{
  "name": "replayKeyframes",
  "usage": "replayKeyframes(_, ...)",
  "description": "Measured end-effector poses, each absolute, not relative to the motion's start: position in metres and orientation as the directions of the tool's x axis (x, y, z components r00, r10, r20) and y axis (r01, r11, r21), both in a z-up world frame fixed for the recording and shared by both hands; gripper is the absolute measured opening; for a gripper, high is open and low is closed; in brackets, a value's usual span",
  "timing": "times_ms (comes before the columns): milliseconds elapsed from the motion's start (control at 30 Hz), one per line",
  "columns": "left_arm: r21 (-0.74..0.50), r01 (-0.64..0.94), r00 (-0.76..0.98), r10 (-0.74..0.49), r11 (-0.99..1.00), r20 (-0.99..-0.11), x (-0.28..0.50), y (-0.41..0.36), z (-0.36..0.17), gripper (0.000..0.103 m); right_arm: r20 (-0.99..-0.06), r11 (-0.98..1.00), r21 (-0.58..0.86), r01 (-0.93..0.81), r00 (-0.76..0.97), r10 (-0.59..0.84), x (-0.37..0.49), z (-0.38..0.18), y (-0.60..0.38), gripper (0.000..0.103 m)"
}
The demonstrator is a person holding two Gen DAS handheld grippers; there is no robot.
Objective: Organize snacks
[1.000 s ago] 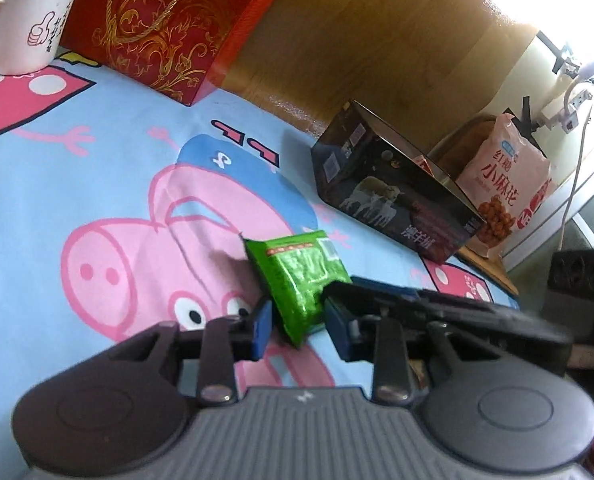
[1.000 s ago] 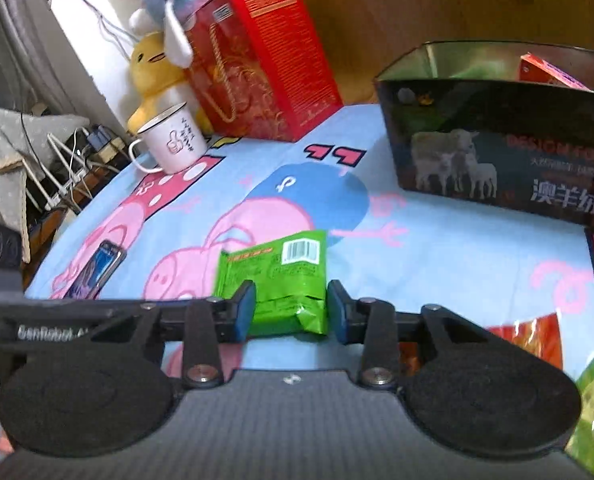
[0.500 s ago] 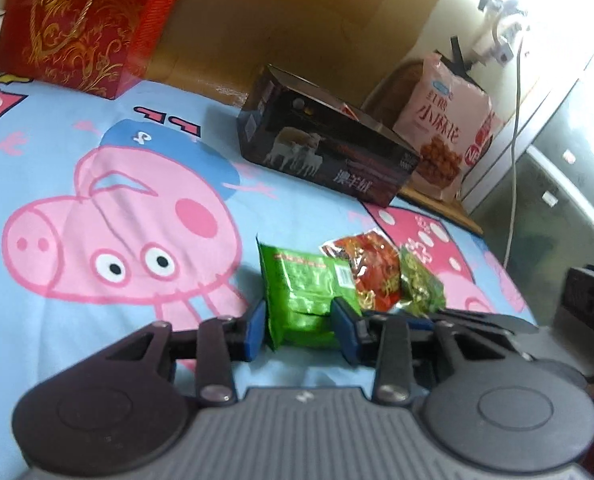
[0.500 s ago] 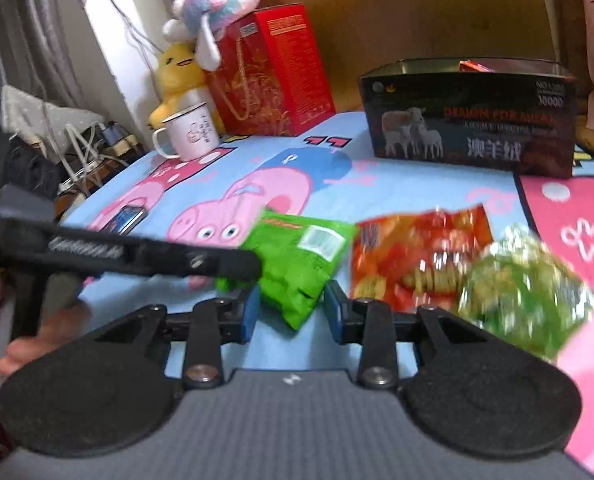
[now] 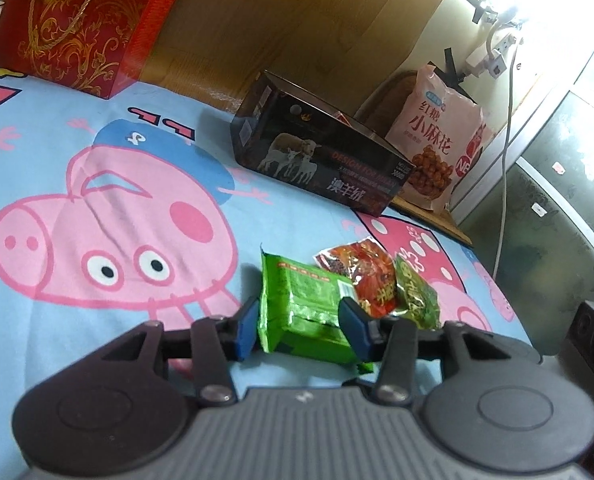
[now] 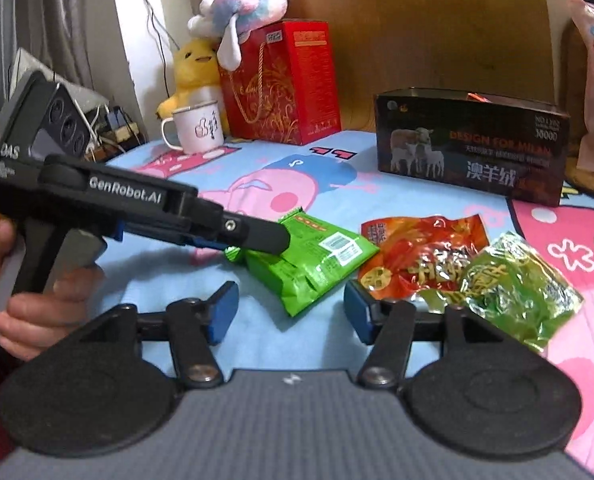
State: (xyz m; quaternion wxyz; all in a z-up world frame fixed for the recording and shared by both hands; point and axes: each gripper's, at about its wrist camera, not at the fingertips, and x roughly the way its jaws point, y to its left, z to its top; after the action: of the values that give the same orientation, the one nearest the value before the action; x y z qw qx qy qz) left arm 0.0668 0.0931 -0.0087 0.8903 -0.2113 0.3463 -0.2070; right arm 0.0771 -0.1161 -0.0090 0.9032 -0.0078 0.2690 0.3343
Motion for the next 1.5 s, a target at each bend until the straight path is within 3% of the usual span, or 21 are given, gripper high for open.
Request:
replayKeyframes(233,-0.537,0.230,0.671,-0.532,0.811,-0.516,0.067,0.095,-0.009,0.048,-0.502,0.794,0.072,-0.604,0.666,0.552,0.078,-0.009,-0.107,0.062)
replayKeyframes(300,-0.547,0.229,0.678,-0.535,0.805,-0.503,0.065,0.098,-0.009,0.050,-0.509,0.792,0.027,-0.610,0.673,0.536,0.080,-0.008,-0.103,0.075)
replayKeyframes(500,-0.565,0.225,0.701,-0.535,0.794,-0.472,0.063,0.103,-0.007,0.052,-0.533,0.752,-0.078,-0.655,0.664,0.523,0.083,-0.012,-0.087,0.077)
replayKeyframes(767,-0.540,0.222,0.684,-0.524,0.812,-0.508,0.066,0.097,-0.009,0.053,-0.546,0.762,0.014,-0.647,0.633,0.548,0.094,-0.011,-0.094,0.078)
replayKeyframes(1500,-0.519,0.241,0.680,-0.524,0.820,-0.513,0.067,0.093,-0.009,0.051,-0.544,0.754,-0.009,-0.657,0.636,0.548,0.090,-0.011,-0.090,0.071)
